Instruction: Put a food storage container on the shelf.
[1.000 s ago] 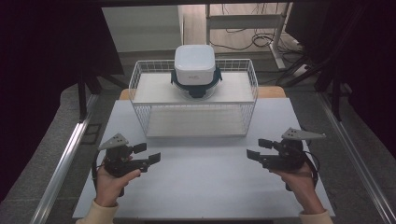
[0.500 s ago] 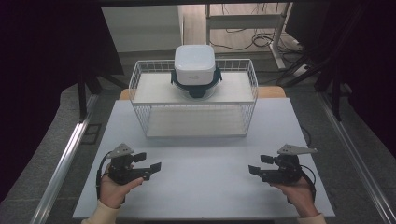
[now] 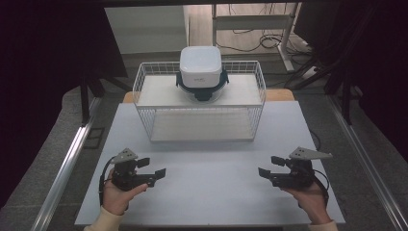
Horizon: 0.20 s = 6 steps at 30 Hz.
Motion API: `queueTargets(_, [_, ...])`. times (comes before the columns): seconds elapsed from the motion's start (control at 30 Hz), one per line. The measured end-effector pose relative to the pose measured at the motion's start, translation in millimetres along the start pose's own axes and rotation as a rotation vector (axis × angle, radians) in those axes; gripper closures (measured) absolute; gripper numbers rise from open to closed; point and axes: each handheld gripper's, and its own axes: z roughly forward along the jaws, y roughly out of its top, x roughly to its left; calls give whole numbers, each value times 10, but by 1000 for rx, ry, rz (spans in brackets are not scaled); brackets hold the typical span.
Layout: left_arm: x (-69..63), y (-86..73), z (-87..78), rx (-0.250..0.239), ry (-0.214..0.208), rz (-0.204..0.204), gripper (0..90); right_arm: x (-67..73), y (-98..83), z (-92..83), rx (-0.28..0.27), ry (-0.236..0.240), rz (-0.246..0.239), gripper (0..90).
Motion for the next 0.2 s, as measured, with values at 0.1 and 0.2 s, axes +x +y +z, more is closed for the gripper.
queueTargets(0.1, [-8, -2, 6, 1, -1, 6, 162, 13, 11, -8, -1, -2, -3, 248])
queueTargets(0.2, [-4, -7, 16, 3, 2, 7, 156, 15, 14, -4, -3, -2, -22, 230])
